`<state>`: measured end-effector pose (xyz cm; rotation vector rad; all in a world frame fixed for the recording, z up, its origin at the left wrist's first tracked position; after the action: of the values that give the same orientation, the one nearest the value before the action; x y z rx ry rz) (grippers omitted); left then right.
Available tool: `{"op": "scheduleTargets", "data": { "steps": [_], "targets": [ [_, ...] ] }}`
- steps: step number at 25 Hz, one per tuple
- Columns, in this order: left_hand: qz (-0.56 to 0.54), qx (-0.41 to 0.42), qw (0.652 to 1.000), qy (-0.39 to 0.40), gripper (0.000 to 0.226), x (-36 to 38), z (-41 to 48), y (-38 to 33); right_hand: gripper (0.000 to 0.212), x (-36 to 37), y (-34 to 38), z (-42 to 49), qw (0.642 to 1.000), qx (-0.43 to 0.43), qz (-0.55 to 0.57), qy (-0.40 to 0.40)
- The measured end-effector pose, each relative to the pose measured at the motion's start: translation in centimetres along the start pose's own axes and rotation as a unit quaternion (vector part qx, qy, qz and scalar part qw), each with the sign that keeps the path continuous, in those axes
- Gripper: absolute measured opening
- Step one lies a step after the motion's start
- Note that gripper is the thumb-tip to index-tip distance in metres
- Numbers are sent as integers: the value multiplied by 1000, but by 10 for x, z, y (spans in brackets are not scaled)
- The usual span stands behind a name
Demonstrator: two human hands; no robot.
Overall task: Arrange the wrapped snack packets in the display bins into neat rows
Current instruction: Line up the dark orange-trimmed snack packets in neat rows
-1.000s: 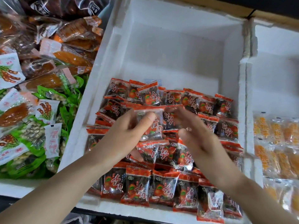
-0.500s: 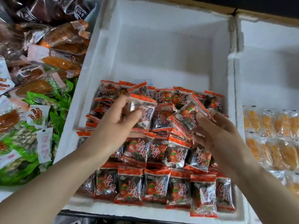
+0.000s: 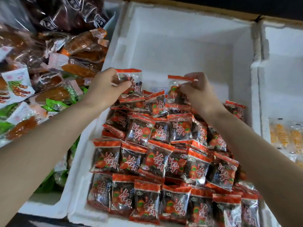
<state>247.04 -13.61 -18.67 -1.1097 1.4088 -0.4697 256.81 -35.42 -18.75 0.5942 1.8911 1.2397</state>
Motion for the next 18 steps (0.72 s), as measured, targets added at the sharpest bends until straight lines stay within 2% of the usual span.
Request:
{"op": "scheduleTargets", "data": {
  "steps": [2,5,8,11,14,18],
  "targets": [
    [31,-3,999,37,22,6,12,-1,21,25,12,13,994,-18,-96,53],
    [68,-16,992,107,42,21,23,1,20,55,15,31,961,0,-233,148],
    [91,-4,986,140,32,30,29,0,32,64,4,43,936,35,-279,212],
    [118,-7,981,151,31,34,33,-2,30,58,3,47,930,35,-289,224],
    [87,-1,980,181,30,42,38,-6,21,42,5,49,936,16,-287,205],
    [224,30,950,215,36,59,42,-14,13,28,-7,51,956,20,-230,183]
  ]
}}
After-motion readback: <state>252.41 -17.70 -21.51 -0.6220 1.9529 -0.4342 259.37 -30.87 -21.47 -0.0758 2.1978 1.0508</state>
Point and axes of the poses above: each hand's wrist, its own z-axis towards the middle knuckle, its own x-axis out of the palm, y = z × x, the point moved 10 cm from there along z, towards the middle knuckle, and after that the axes turned 14 degrees about y, right-handed, at the moved point
